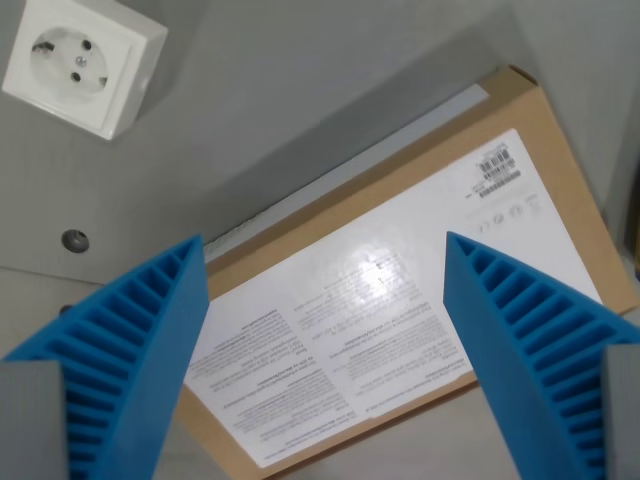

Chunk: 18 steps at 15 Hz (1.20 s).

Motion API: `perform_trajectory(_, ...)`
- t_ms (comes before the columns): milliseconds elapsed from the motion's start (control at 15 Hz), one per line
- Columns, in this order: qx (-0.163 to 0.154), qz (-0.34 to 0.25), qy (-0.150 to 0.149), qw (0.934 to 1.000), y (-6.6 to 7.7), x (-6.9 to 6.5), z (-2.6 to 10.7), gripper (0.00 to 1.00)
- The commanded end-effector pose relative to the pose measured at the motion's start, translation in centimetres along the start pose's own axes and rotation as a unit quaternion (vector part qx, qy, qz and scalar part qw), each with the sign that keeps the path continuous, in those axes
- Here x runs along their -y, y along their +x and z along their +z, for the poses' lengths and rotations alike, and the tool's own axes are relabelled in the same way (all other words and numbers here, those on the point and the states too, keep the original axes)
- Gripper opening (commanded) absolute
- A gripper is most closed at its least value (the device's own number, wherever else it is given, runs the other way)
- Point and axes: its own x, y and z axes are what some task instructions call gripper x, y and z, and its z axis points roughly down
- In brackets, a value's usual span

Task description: Move above the white socket

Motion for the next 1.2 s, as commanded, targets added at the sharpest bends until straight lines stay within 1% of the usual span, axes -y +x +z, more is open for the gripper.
perform_trajectory(67,-0.048,-0.119,0.0,0.9918,-0.2,0.7,0.9,1.0)
perform_trajectory(333,-0.058,-0.183,-0.001,0.9815,-0.1,1.8,2.0,1.0)
perform_trajectory(600,-0.058,-0.248,-0.001,0.967,0.3,3.0,3.2,1.0)
perform_trajectory(867,-0.057,-0.312,0.001,0.9483,0.8,4.4,4.6,1.0)
perform_trajectory(1000,-0.058,-0.344,0.002,0.9373,1.1,5.0,5.2,1.0)
perform_trajectory(1200,-0.063,-0.39,0.004,0.9186,1.4,5.9,6.1,1.0)
